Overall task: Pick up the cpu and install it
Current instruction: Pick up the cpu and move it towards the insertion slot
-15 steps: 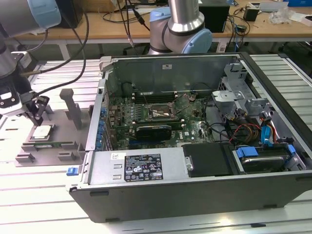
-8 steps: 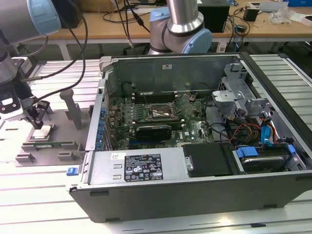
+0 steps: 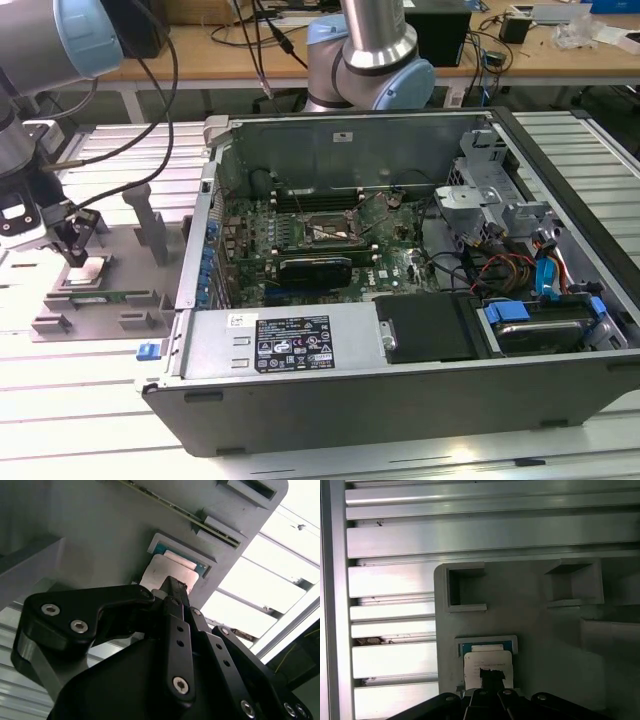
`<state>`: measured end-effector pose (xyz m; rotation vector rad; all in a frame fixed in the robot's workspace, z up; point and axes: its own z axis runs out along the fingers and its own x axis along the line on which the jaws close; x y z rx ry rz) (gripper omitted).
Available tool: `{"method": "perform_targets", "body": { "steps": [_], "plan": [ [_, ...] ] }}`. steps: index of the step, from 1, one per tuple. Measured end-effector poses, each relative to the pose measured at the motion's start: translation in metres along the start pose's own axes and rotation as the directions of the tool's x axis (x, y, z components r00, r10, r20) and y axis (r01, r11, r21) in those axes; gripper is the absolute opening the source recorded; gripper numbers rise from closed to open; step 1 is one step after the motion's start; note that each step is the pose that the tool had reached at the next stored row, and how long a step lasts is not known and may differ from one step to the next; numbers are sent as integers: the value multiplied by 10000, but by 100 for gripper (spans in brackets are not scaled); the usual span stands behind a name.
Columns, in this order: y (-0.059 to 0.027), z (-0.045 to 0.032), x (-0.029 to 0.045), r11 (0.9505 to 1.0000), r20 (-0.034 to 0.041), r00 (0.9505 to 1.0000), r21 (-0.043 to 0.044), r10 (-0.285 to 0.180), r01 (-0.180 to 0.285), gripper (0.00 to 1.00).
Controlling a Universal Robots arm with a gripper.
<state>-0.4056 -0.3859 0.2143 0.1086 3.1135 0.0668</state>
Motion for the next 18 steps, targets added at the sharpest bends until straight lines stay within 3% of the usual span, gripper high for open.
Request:
{"method": "perform_targets", "body": {
  "steps": [3, 4, 7, 9, 10, 18],
  "plan": [
    [0, 0, 1, 10000, 0, 10000, 0, 0, 0, 17],
    [0, 0, 2, 10000, -1, 10000, 0, 0, 0, 29],
    [0, 0, 3, 10000, 0, 10000, 1, 0, 0, 48],
    [0, 0, 3, 10000, 0, 10000, 0, 0, 0, 48],
    [0, 0, 4, 10000, -1, 10000, 0, 0, 0, 54],
    [-6, 73, 15, 10000, 77, 10000, -6, -4, 4, 54]
  ]
}}
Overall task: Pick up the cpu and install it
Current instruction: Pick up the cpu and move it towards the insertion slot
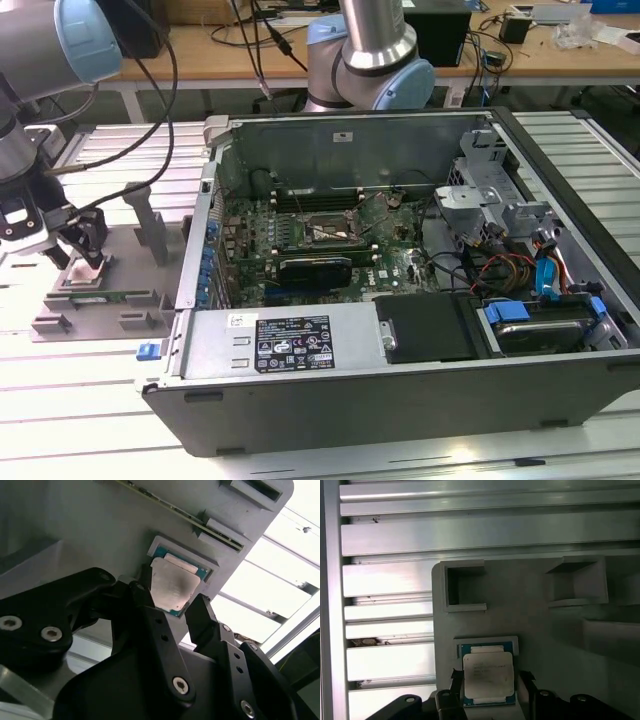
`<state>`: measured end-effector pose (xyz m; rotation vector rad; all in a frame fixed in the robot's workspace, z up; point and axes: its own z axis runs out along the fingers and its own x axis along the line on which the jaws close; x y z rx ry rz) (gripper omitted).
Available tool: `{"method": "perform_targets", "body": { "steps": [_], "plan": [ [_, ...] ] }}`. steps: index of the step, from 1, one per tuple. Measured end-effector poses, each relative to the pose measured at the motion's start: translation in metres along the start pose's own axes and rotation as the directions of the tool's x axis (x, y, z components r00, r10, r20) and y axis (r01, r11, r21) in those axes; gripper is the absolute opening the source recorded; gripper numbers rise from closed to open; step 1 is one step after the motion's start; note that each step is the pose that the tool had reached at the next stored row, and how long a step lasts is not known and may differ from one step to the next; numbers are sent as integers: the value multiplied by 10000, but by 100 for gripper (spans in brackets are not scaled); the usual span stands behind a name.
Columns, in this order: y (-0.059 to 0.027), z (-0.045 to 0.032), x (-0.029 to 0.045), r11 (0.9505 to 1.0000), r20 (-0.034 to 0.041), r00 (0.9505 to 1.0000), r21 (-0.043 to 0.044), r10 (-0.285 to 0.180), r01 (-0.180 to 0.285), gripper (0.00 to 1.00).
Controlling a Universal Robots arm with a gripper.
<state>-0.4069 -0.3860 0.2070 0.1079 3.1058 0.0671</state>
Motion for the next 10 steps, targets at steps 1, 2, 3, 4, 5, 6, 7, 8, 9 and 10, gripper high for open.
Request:
{"method": "perform_targets", "body": {
  "steps": [1, 2, 3, 4, 5, 6, 7, 8, 9, 10],
  "plan": [
    [-1, 14, 3, 10000, 3, 10000, -2, 0, 0, 54],
    [-1, 25, 4, 10000, 5, 10000, -2, -1, 1, 54],
    [-2, 33, 6, 10000, 3, 10000, -1, -1, 1, 54],
    [-3, 35, 6, 10000, 2, 10000, 0, -1, 1, 54],
    [-2, 35, 7, 10000, 1, 10000, 3, 0, 0, 54],
    [-2, 36, 6, 10000, 2, 10000, 3, 0, 0, 54],
    [-2, 36, 6, 10000, 2, 10000, 3, 0, 0, 54],
    [-2, 36, 6, 10000, 2, 10000, 3, 0, 0, 54],
    [-2, 36, 6, 10000, 3, 10000, 3, 0, 0, 55],
    [-2, 36, 7, 10000, 2, 10000, 3, -1, 1, 55]
  ]
}}
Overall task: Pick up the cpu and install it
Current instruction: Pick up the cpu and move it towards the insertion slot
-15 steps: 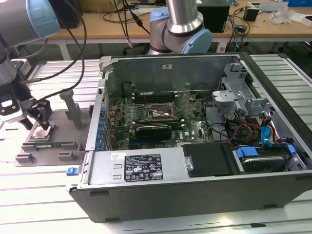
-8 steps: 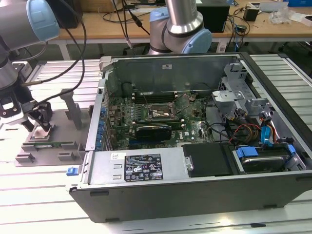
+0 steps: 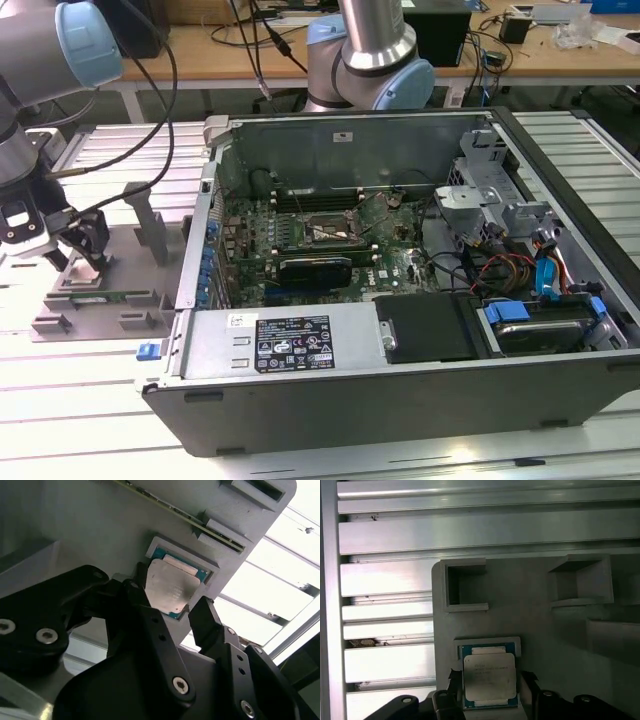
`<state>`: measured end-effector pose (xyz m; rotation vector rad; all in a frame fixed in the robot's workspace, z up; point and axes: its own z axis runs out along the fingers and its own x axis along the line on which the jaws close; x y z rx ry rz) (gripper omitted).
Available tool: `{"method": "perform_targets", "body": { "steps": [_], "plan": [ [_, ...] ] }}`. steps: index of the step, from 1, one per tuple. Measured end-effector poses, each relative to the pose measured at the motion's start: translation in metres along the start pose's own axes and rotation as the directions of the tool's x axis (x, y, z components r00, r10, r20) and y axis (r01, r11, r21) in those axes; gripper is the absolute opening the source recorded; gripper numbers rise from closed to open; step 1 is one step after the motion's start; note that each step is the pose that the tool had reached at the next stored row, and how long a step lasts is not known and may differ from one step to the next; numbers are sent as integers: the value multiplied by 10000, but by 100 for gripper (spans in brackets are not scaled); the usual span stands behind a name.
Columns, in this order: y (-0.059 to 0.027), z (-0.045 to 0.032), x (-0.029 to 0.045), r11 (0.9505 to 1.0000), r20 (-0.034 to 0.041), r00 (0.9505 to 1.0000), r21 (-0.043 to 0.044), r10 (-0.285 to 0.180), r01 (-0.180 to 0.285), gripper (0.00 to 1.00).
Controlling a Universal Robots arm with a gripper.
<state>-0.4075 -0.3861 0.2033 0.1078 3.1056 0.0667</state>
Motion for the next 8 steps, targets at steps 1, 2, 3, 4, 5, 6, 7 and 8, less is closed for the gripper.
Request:
{"method": "perform_targets", "body": {
  "steps": [1, 2, 3, 4, 5, 6, 7, 8],
  "plan": [
    [0, 0, 0, 10000, 1, 10000, 0, 0, 0, 55],
    [0, 12, 0, 10000, 5, 10000, -3, 0, 0, 62],
    [-1, 24, 0, 10000, 1, 10000, 1, -1, 1, 62],
    [-1, 29, -1, 10000, 2, 10000, 6, -3, 3, 62],
    [-1, 31, -2, 10000, 0, 10000, 12, -7, 7, 62],
    [0, 34, -5, 10000, -2, 10000, 15, -13, 13, 62],
    [-1, 39, -9, 10000, -3, 10000, 29, -21, 21, 62],
    [-2, 53, -10, 10000, 0, 10000, 59, -34, 34, 62]
  ]
}}
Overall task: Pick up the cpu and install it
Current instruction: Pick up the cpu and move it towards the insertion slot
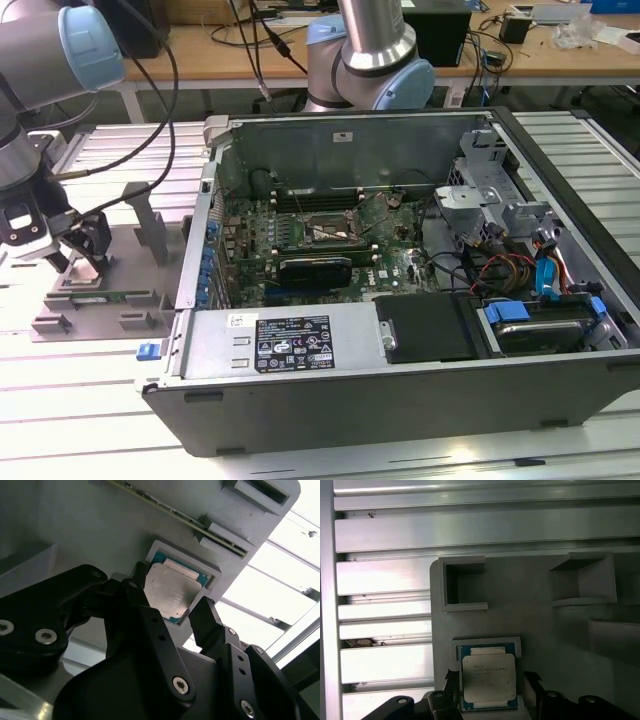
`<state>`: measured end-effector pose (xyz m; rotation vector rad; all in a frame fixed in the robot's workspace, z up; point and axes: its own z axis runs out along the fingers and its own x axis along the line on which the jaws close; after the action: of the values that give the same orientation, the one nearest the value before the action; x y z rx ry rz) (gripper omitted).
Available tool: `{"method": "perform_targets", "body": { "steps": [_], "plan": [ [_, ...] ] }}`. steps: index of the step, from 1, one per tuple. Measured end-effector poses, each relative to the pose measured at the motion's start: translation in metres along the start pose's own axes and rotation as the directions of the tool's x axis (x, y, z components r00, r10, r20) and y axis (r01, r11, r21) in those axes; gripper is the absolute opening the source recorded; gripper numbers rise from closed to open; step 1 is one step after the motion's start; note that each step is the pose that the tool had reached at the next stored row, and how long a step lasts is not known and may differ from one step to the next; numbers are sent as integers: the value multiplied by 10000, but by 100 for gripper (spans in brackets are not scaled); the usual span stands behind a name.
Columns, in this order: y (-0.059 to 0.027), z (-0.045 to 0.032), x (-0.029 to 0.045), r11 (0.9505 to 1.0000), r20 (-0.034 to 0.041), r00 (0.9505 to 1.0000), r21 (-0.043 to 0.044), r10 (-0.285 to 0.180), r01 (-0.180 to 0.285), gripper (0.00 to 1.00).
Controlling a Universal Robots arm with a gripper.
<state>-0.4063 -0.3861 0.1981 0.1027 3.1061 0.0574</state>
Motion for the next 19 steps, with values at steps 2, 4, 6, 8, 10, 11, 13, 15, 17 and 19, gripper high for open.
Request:
{"method": "perform_targets", "body": {
  "steps": [2, 4, 6, 8, 10, 11, 13, 15, 17, 19],
  "plan": [
    [0, 20, 0, 9999, -7, 9999, 22, -127, 127, 62],
    [1, 32, 0, 9997, -9, 9997, 28, -232, 232, 62],
    [1, 32, 1, 9997, -11, 9997, 29, -245, 245, 62],
    [1, 34, 0, 9997, -9, 9997, 28, -246, 246, 62],
    [3, 40, 0, 9997, -9, 9997, 26, -257, 257, 62],
    [3, 42, 1, 9996, -11, 9996, 27, -276, 276, 62],
    [4, 53, 1, 9996, -9, 9996, 25, -288, 288, 62],
    [3, 63, 2, 9995, -12, 9996, 26, -299, 299, 62],
    [3, 71, 1, 9995, -11, 9995, 25, -304, 304, 62],
    [2, 81, 3, 9995, -11, 9995, 25, -308, 308, 62]
  ]
}}
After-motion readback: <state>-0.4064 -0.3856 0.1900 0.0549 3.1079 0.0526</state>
